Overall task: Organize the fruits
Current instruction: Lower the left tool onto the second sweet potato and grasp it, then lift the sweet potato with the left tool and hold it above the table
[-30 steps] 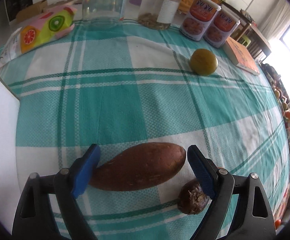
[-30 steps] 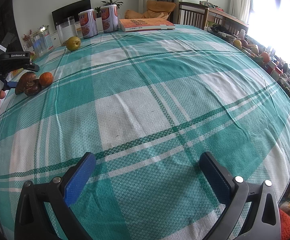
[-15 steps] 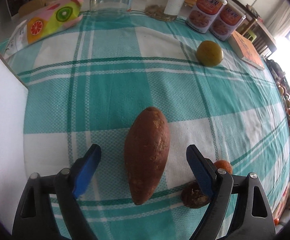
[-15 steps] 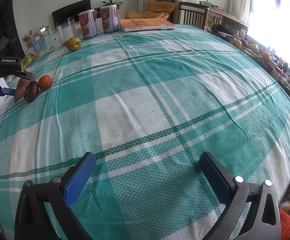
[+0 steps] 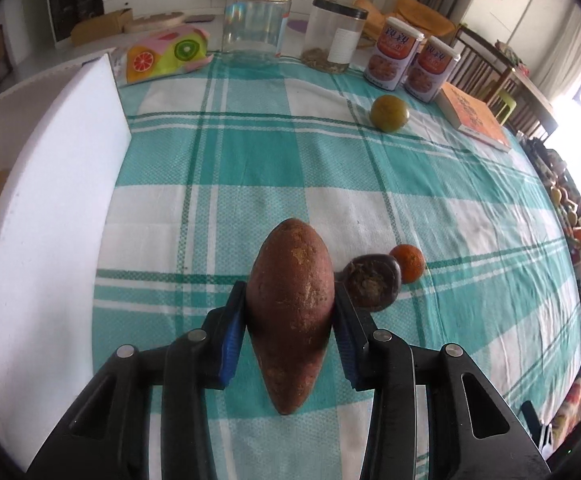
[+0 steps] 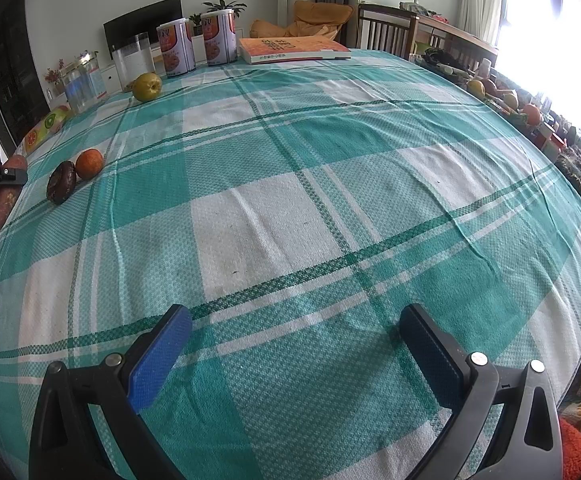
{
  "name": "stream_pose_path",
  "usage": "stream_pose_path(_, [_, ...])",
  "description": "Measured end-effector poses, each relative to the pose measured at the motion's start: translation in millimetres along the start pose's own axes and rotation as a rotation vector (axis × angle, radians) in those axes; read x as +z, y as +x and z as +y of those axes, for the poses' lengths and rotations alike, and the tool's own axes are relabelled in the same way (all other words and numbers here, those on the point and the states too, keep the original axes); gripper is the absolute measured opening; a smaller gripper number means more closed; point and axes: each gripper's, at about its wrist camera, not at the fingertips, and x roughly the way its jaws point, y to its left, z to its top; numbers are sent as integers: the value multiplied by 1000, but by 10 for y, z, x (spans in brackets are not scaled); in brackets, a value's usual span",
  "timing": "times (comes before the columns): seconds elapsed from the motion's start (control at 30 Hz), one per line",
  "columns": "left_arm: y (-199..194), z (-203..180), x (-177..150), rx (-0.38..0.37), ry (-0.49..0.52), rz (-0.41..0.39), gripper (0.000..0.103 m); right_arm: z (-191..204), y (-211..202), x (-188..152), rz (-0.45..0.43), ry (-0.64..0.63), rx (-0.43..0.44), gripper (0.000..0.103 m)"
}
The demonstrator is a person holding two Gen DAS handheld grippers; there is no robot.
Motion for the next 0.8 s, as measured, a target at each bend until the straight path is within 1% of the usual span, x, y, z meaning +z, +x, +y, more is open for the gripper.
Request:
stream_pose_path(0.13, [-148,-94,-372,-62,0,16,41,5,2,2,0,0,0,103])
stream_pose_path(0.27, [-243,-198,-729,-76,51,30,41,3,1,1,0,0,0,103])
stream_pose_path(0.37, [-298,-255,-917,-70,89,30,41,3,0,0,0,0,-1,103])
stream_pose_path(0.47, [-390,-289,-1037,-64,124,10,41,0,-2,-1,0,0,0,103])
stream_pose_path(0.63, [-491,-346,-1149,-68,166,-23,41,5,-1,0,1,0,0,103])
stream_pose_path(0.7, [-475,-330,-1167,-56,164,-39,41,4,-2,0,1,0,0,103])
stream_pose_path(0.8, [-439,-265,-1197,-54,133,-50,41,4,-2,0,1,0,0,103])
